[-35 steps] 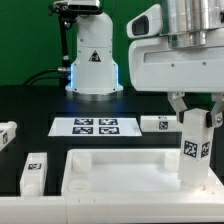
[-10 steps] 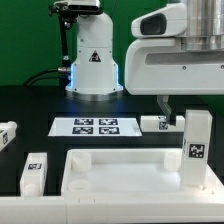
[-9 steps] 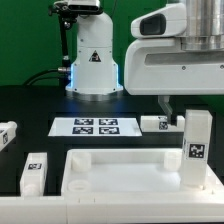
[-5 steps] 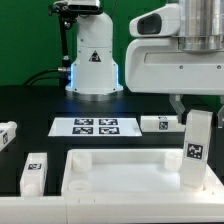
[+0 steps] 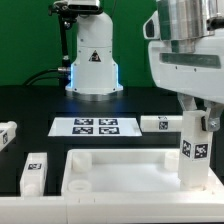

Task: Assemble desk

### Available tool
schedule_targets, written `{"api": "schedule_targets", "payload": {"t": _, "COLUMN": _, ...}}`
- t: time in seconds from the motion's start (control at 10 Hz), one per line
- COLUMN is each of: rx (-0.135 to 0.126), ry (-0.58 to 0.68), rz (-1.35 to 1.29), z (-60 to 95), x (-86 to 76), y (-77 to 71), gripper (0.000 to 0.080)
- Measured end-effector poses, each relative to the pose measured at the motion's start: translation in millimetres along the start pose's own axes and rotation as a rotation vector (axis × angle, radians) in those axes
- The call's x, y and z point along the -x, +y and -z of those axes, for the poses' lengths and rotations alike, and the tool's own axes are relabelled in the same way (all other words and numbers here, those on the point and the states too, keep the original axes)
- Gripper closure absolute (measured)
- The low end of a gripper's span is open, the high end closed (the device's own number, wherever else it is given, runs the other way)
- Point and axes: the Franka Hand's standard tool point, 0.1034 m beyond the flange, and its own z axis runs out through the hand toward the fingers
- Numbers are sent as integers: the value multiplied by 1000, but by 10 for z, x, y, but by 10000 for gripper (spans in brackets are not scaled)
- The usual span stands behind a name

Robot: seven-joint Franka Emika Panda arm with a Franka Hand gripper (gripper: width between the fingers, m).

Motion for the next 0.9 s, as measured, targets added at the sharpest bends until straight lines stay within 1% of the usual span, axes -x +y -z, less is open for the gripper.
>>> {"api": "schedule_targets", "payload": {"t": 0.1, "rx": 7, "ry": -2, "rz": 6, "z": 0, "x": 23, "y": 0, "gripper": 510}}
{"api": "schedule_targets", "payload": {"t": 0.2, "rx": 6, "ry": -3, "rz": 10, "z": -1, "x": 22, "y": 2, "gripper": 510}}
{"api": "schedule_targets", "payload": {"t": 0.3, "rx": 10, "ry": 6, "rz": 108, "z": 0, "x": 13, "y": 3, "gripper": 435}}
{"api": "schedule_targets", "payload": {"t": 0.4, "rx": 14, "ry": 13, "rz": 301, "z": 6, "x": 0, "y": -3, "gripper": 435}}
{"api": "schedule_targets", "payload": {"t": 0.5, "rx": 33, "ry": 11, "rz": 469, "z": 25, "x": -4, "y": -5, "gripper": 294}}
{"api": "schedule_targets", "payload": {"t": 0.6, "rx": 72, "ry": 22, "rz": 648, "z": 63, "x": 38, "y": -18, "gripper": 182}}
{"api": "schedule_targets", "payload": {"t": 0.7, "rx": 69, "ry": 22, "rz": 711, "z": 69, "x": 53, "y": -33, "gripper": 160}}
{"api": "schedule_targets", "payload": {"t": 0.9, "rx": 72, "ry": 16, "rz": 892, "z": 64, "x": 33, "y": -29, "gripper": 151}}
